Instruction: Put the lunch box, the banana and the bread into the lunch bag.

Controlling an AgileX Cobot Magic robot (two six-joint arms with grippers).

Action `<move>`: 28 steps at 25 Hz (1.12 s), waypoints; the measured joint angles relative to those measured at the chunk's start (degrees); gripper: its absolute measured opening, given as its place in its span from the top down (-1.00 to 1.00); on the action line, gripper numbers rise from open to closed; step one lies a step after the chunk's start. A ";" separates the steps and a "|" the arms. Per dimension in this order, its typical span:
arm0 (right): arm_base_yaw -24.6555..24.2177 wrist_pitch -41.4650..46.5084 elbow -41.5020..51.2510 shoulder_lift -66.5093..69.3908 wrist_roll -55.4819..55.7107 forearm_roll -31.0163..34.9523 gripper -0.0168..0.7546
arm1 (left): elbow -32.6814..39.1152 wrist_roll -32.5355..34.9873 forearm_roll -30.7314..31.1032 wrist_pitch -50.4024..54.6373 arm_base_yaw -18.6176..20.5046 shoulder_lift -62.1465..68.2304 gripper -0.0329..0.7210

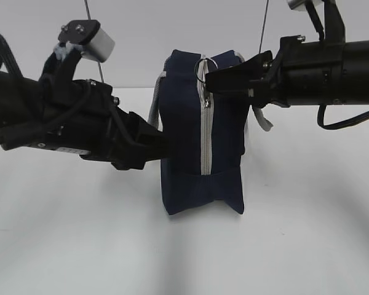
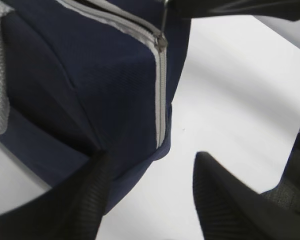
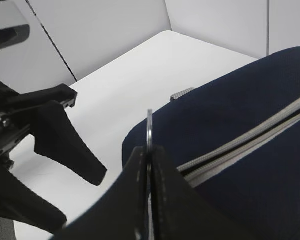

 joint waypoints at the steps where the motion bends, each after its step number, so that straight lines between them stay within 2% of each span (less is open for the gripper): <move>1: 0.00 0.00 0.00 0.00 0.00 0.00 1.00 | 0.00 1.44 -0.96 -0.07 0.00 0.64 -0.10; 8: 0.00 0.00 0.00 0.00 0.00 0.00 1.00 | 0.00 9.91 -10.14 -3.42 0.00 4.02 -0.10; 14: 0.00 0.00 0.00 0.00 0.00 0.00 1.00 | 0.00 12.83 -12.97 -5.54 0.00 5.06 -0.10; 23: 0.00 0.48 0.00 0.00 0.00 0.00 1.00 | 0.00 25.79 -25.46 -3.55 0.00 8.29 -0.10; 28: 0.00 0.61 0.00 0.00 0.00 0.00 1.00 | 0.00 28.03 -27.80 -3.67 0.00 8.29 -0.01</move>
